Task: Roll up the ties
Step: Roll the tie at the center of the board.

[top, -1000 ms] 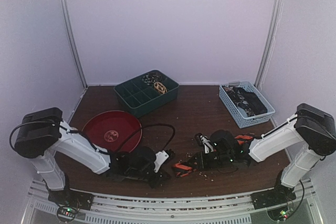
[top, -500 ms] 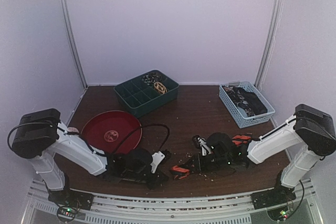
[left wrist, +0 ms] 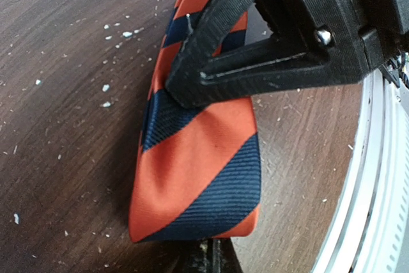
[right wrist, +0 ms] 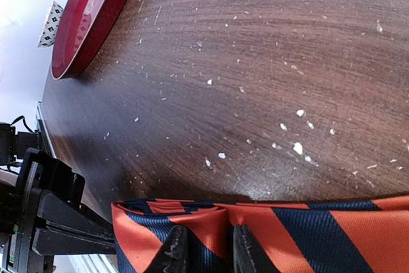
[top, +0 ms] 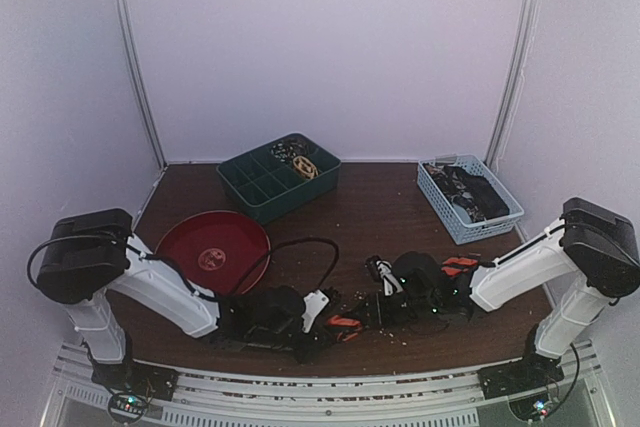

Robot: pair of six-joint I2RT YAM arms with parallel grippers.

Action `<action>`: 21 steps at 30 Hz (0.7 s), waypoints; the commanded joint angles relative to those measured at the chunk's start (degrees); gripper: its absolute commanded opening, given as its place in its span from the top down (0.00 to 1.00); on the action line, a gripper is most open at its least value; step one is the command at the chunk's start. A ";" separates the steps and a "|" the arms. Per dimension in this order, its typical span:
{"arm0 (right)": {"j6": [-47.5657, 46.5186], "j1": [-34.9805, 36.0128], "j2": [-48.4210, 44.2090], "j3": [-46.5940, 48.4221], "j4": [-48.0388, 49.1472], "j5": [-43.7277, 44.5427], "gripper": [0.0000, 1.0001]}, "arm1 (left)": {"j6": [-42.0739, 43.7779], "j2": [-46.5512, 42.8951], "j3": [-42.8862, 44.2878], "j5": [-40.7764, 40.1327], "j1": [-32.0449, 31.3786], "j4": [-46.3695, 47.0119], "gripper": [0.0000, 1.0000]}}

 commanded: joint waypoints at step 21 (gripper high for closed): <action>-5.10 0.14 -4.35 -2.84 -5.95 7.40 0.78 | 5.99 -1.43 7.90 -4.79 0.26 -6.81 1.00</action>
